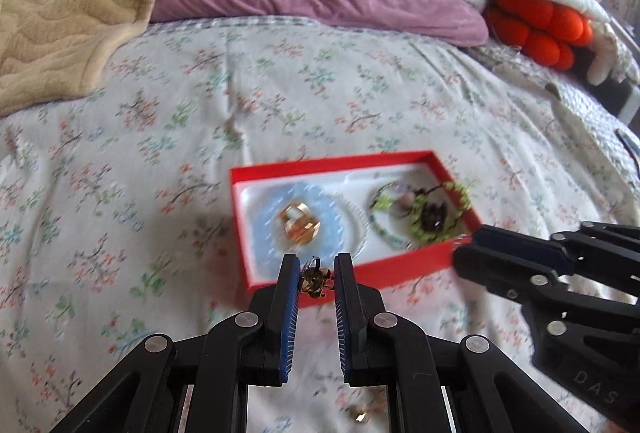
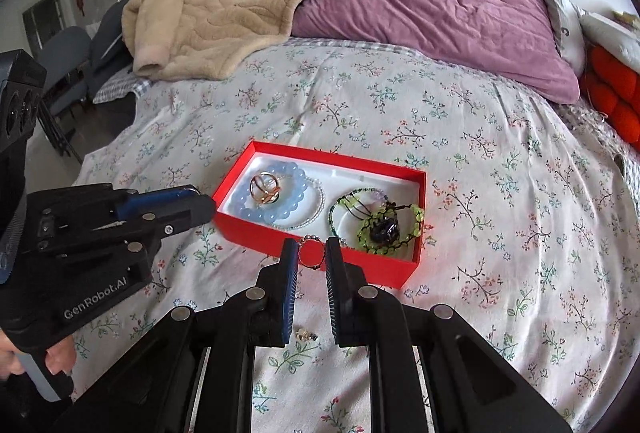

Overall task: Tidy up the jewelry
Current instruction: 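Carry the gold charm and silver ring over the red box with both tools, then open both tools to drop the charm and ring into the box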

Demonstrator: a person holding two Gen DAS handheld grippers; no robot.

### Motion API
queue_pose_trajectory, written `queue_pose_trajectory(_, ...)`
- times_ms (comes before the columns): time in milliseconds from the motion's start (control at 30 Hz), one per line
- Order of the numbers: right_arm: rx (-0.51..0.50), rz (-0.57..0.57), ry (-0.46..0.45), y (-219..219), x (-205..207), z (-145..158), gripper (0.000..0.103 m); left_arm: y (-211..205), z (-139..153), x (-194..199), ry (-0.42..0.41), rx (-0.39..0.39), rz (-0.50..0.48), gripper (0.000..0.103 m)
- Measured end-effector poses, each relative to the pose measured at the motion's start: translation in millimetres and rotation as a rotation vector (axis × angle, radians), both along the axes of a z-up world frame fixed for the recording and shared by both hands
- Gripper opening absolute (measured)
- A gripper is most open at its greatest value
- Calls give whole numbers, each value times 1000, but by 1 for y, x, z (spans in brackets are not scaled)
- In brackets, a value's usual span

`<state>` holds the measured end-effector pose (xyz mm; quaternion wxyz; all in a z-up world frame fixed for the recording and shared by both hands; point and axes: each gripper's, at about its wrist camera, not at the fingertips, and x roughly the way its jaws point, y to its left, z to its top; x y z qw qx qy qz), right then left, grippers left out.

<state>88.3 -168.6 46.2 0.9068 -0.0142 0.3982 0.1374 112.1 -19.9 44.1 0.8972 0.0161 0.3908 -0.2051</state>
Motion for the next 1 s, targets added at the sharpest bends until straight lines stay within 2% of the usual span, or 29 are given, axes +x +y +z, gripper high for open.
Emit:
queue_pose_trajectory(133,27,0,-11,-9,14,0,15,-17,-3,12,-15,-24,-17,12)
queue_pose_trajectory(367,59,-24,19,-23,35,-9,15,-29,-15,34,10,-44,22,12)
queue_pose_trajectory(733,102,-74,53,-39,48,-24,16,-38,-29,46,5,5,49,13)
queue_pose_trajectory(767,106,-73,56,-39,48,-24,16,-39,-29,47,6,5,49,13)
queue_pose_trajectory(833,107,-71,63,-40,49,-24,17,-39,-28,47,5,6,50,25)
queue_pose_trajectory(900,103,-77,65,-41,48,-24,25,-38,-28,46,-1,6,54,35)
queue_pose_trajectory(967,113,-85,57,-43,46,-23,44,-38,-26,45,-11,13,58,37)
queue_pose_trajectory(1000,117,-90,50,-44,45,-21,46,-37,-25,45,-13,14,57,37)
